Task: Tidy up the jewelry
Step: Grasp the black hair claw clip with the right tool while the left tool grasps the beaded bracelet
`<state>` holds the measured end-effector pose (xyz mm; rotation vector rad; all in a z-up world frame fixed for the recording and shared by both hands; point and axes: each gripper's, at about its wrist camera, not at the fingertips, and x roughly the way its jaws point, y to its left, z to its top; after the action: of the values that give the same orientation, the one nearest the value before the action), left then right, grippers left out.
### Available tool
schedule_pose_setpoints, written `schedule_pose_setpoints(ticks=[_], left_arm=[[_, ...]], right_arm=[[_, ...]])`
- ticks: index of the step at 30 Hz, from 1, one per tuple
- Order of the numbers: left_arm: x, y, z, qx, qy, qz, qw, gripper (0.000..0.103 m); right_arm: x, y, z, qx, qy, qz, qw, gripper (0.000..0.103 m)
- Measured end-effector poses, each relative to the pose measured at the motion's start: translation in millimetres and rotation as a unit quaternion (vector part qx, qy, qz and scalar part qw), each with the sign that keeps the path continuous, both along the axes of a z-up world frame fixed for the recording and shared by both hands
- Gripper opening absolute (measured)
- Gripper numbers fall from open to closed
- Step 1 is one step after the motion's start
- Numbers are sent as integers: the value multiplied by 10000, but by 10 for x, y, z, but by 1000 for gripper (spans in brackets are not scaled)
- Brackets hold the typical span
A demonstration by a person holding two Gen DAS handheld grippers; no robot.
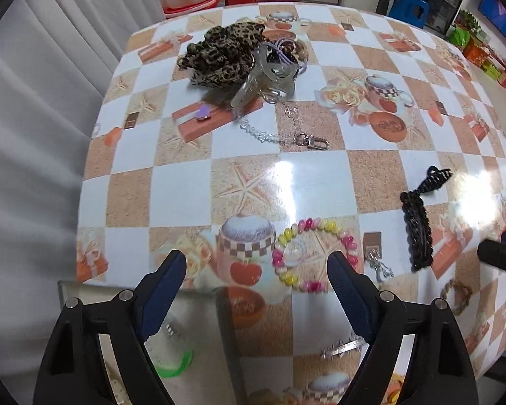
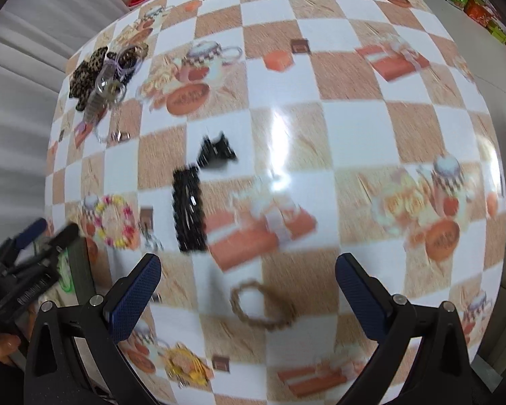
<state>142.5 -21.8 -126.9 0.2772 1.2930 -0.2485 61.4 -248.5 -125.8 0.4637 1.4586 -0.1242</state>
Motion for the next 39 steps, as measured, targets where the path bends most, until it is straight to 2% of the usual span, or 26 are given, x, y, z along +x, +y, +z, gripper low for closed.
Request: schedule_pose_setpoints(ticks=[4,6,8,10,12,14,15,20,22,24,25,26,28,29,30,34,39], left_arm=[[58,-63,-132,8,94,-77,9999,90],[79,-103,-201,20,143,-126,9998,90],[91,-122,-263,36,191,-129,9997,90],[101,-127,-320,36,250,-101,9996,90],[104,-130,-379,36,309,-60,9995,90],[93,-136,-421,25,344,-53,9994,84],[88,-138,-452,37,396,-54,9992,78],[66,-141,-488,-106,389,13,9992,78],[47,-156,-484,-171,380,-6,9991,70],[15,-180,-472,-266,394,-48,9989,61],[-4,-209,-467,-279,385,-81,9988,56],[-23,-260,-464,-297,378,-117,9988,53],[-81,-320,-438,-317,355,-168,9987,30],[-90,-332,-434,-326,362,-175,9987,25],[-94,-333,-433,-353,384,-156,9985,15],[-58,-250,-392,-598,509,0,9969,15],[-98,-213,-287,-735,446,25,9963,15]], right_arm=[[222,13,-63,50,-98,-68,9999,101],[321,11,-115,88,-96,-148,9998,95],[388,10,-167,121,-76,-240,9996,95],[448,6,-222,172,-66,-352,9992,90],[502,22,-290,168,-28,-447,9989,81],[539,30,-341,160,5,-526,9985,77],[558,37,-377,136,19,-591,9982,73],[623,62,-432,-49,-16,-699,9975,67],[658,105,-425,-214,-32,-619,9979,57],[687,149,-423,-428,6,-492,9979,40],[696,163,-424,-472,9,-454,9979,36],[697,175,-422,-503,-3,-417,9979,36],[692,178,-421,-478,-10,-386,9981,35],[688,174,-413,-477,-40,-376,9981,35],[682,165,-410,-473,-50,-371,9982,35],[607,106,-353,-356,-159,-408,9984,35],[533,76,-208,-250,-309,-291,9988,35]])
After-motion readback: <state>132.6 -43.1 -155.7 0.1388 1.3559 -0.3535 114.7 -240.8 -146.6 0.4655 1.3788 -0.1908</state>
